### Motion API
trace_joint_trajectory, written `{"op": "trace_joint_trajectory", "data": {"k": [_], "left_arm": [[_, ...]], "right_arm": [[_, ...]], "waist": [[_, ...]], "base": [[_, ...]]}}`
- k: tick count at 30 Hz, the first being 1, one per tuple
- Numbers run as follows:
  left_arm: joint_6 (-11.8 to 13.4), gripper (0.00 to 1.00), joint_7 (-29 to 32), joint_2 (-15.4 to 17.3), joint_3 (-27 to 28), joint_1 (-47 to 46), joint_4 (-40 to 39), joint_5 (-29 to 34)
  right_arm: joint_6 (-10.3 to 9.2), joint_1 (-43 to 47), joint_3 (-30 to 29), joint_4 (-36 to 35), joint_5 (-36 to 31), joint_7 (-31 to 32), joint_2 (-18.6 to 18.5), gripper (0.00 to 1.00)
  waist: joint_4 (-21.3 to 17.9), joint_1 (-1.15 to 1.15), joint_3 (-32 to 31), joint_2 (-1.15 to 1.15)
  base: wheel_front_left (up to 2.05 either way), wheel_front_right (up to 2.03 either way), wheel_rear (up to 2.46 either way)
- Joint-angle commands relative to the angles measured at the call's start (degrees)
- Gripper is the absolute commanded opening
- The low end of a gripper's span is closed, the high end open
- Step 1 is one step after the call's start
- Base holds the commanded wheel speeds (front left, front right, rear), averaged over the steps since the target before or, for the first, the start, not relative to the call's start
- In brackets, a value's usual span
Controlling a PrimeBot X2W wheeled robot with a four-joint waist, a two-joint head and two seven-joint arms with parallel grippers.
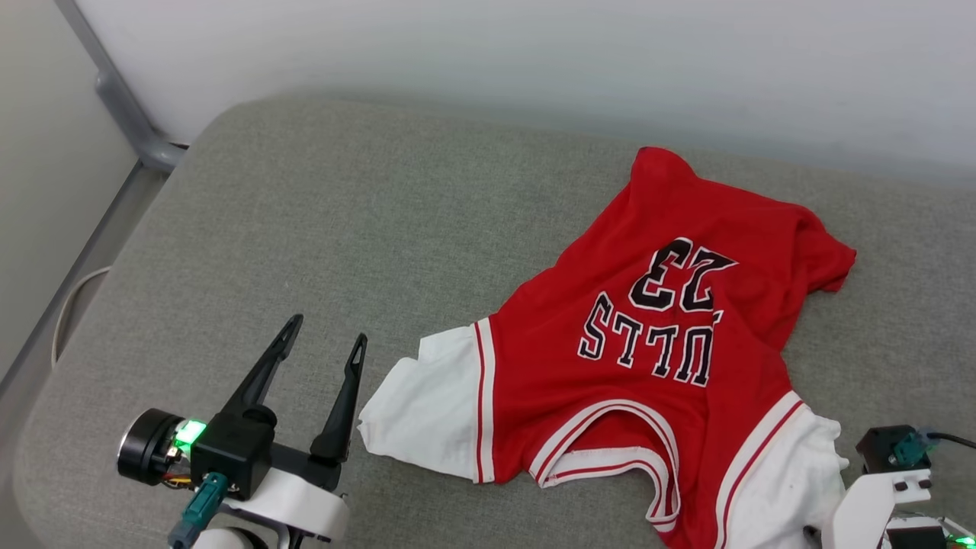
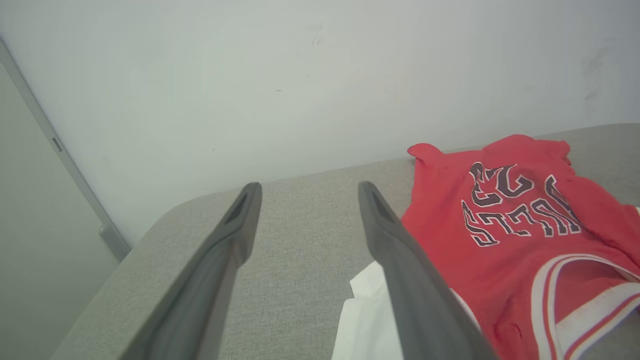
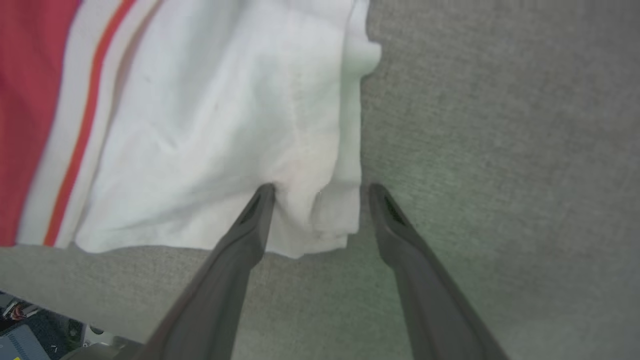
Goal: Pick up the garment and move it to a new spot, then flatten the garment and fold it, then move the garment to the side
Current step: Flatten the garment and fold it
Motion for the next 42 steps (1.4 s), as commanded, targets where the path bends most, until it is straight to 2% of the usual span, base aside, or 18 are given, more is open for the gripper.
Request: {"op": "trace_joint_trajectory", "data": {"k": [1, 6, 16, 20, 24, 25, 26, 32, 38, 42], "left_arm": [[-0.8, 1.0, -0.1, -1.0, 0.7, -1.0, 0.3, 0.8], [-2.0, 1.0, -0.1, -2.1, 2.0, -0.8, 1.4, 1.7], [-4.2, 1.0, -0.1, -2.8, 4.1, -0.1, 3.2, 2.9], [-5.0, 1.0, -0.1, -3.3, 4.5, -0.2, 3.7, 3.3], [-6.2, 1.0, -0.1, -4.0, 4.6, -0.3, 4.4, 2.8], [-6.4, 1.0, -0.1, -4.2, 4.7, -0.4, 4.6, 2.8], [-6.5, 1.0, -0.1, -4.3, 4.9, -0.5, 4.8, 2.7], [-7.5, 1.0, -0.1, -4.7, 5.3, 0.6, 5.7, 2.2], [-8.0, 1.0, -0.1, -5.6, 6.5, 2.3, 5.3, 0.5], [-8.2, 1.0, -0.1, -6.2, 7.2, 3.8, 5.2, -0.4]], "right_arm": [[-0.04, -0.7, 0.9, 2.8, -0.4, -0.4, 1.0, 0.0], [-0.06, -2.5, -0.1, 3.6, -0.1, -2.1, 0.5, 0.0], [-0.07, -7.7, -5.7, 4.5, 1.4, -0.4, -9.9, 0.0], [-0.07, -8.7, -8.0, 7.3, 2.3, -0.9, -13.3, 0.0], [-0.07, -9.8, -8.9, 11.7, 0.3, -2.4, -15.2, 0.0], [-0.07, -10.4, -9.1, 12.4, -0.2, -3.8, -15.1, 0.35], [-0.07, -10.9, -9.6, 13.3, -0.5, -4.7, -14.6, 1.0], [-0.06, -12.8, -8.4, 14.9, 0.9, -11.7, -12.0, 1.0], [-0.06, -12.9, -7.7, 9.9, 3.0, -23.7, -9.9, 1.0], [-0.06, -10.3, -7.0, 6.1, 4.6, -32.7, -6.8, 1.0]], "waist": [[0.4, 0.0, 1.1, 0.0], [-0.5, 0.0, 1.3, 0.0], [-3.2, 0.0, 0.7, 0.0], [-3.7, 0.0, 1.4, 0.0], [-3.8, 0.0, 1.8, 0.0], [-3.8, 0.0, 1.8, 0.0], [-3.9, 0.0, 1.7, 0.0], [-5.1, 0.0, -0.3, 0.0], [-6.3, 0.0, -2.7, 0.0], [-7.0, 0.0, -3.8, 0.0]], "base": [[0.0, 0.0, 0.0], [0.0, 0.0, 0.0], [0.0, 0.0, 0.0], [0.0, 0.0, 0.0], [0.0, 0.0, 0.0], [0.0, 0.0, 0.0], [0.0, 0.0, 0.0], [0.0, 0.0, 0.0], [0.0, 0.0, 0.0], [0.0, 0.0, 0.0]]}}
